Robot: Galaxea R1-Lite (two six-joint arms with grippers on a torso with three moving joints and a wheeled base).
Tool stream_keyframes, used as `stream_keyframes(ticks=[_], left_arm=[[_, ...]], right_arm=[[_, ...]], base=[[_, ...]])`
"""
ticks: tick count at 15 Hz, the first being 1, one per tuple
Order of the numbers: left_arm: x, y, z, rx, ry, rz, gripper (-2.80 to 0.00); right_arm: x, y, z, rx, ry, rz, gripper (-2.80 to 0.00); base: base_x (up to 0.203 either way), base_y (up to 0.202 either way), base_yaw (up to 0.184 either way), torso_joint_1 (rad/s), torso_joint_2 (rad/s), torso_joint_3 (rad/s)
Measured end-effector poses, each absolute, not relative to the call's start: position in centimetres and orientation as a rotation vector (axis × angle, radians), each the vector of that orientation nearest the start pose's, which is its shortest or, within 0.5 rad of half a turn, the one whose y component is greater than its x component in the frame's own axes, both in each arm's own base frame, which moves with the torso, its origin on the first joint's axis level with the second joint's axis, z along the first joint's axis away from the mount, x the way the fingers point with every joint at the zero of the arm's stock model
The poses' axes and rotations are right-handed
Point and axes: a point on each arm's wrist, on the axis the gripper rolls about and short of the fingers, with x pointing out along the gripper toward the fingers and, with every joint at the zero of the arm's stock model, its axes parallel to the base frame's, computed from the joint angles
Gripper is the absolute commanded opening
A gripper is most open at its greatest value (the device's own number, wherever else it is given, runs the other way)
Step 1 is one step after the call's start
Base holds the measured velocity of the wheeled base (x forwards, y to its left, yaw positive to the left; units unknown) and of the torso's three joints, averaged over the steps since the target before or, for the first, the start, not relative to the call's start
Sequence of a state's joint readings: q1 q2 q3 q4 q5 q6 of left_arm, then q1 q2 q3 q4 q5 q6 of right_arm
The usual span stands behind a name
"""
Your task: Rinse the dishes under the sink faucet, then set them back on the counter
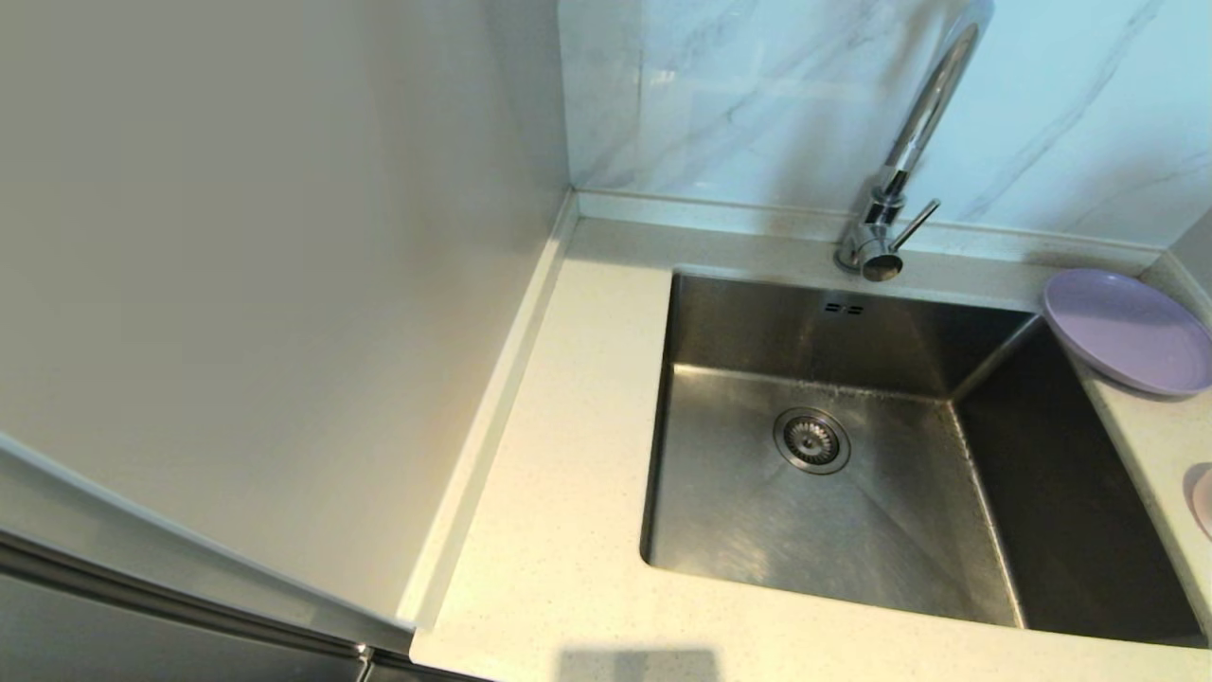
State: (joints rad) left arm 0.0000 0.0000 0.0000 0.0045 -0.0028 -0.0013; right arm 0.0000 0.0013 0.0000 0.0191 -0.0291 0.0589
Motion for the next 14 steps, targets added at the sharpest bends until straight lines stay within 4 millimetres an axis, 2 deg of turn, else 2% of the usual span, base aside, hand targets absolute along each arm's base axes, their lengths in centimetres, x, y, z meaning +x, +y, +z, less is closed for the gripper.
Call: stream_keyframes(ticks=[14], left_arm=[[-2.28, -0.01, 7.50, -0.001, 0.005, -0.003, -2.80]], right_arm=[[-2.27, -0.07, 7.35, 0.059, 0.020, -0.030, -2.80]], base=[[0.000, 0.000, 0.000, 0.000, 0.00, 0.000]])
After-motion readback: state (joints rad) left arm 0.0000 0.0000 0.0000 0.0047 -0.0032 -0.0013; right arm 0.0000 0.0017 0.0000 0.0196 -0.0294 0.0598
